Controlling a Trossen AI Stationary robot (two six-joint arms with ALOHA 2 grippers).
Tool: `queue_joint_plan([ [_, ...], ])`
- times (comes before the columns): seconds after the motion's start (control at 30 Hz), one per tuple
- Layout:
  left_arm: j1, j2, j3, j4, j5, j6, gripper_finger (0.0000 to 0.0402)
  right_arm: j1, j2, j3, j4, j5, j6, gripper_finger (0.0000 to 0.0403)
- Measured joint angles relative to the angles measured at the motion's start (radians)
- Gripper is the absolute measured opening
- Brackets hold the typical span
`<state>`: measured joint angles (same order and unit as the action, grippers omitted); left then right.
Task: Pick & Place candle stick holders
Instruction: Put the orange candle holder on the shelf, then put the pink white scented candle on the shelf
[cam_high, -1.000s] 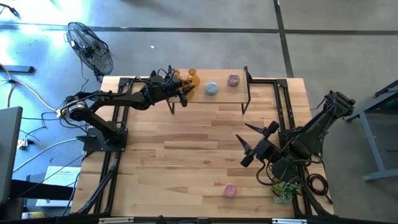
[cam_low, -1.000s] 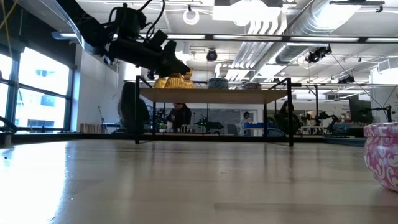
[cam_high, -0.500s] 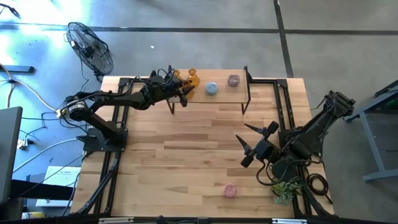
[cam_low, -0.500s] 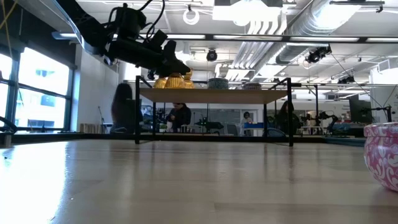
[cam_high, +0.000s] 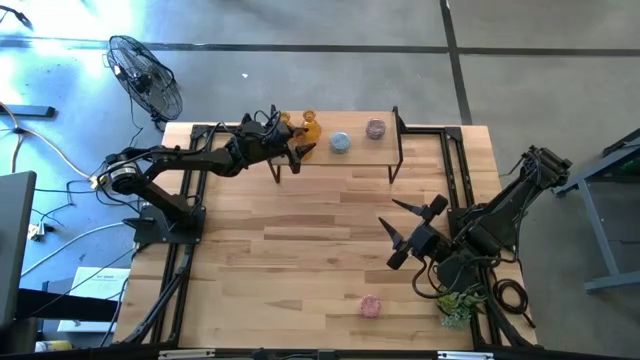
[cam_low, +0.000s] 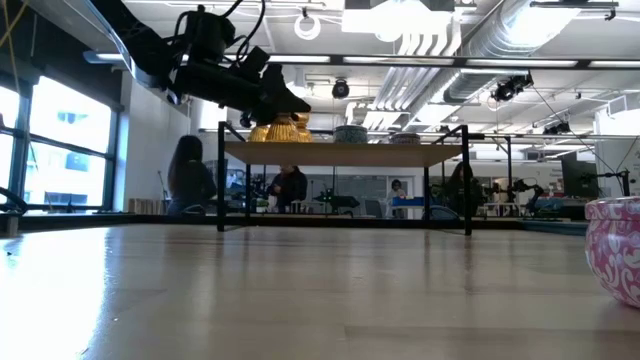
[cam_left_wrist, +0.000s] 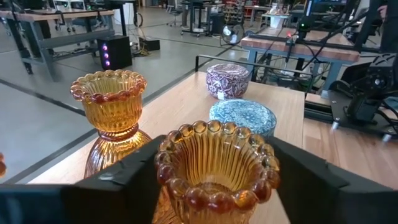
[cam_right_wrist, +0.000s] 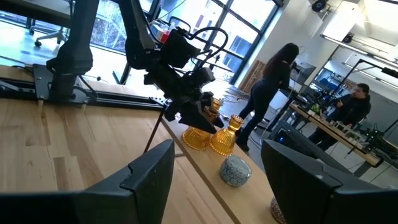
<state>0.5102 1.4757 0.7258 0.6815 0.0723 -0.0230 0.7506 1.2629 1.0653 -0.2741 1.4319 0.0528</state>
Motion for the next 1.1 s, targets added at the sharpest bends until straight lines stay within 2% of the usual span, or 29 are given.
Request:
queue_joint_plan([
  [0.2,0.000,0.000,0.000,-0.002,-0.008,-0.015,0.0343,0.000,0.000,0.000,0.000,-0.003,0.000,0.0238],
  [0.37,0.000,0.000,0.000,-0.002,-0.010,-0.022,0.0394,0.000,0.000,0.000,0.000,-0.003,0.000,0.0238],
  [0.57,0.000,0.000,0.000,0.015,-0.010,-0.034,0.0389,0.000,0.000,0.000,0.000,-0.003,0.000,0.0238],
  [1.1,0.000,-0.001,0.033,0.080,0.121,-0.035,0.0388,0.000,0.000,0.000,-0.019,-0.003,0.008,0.0238],
])
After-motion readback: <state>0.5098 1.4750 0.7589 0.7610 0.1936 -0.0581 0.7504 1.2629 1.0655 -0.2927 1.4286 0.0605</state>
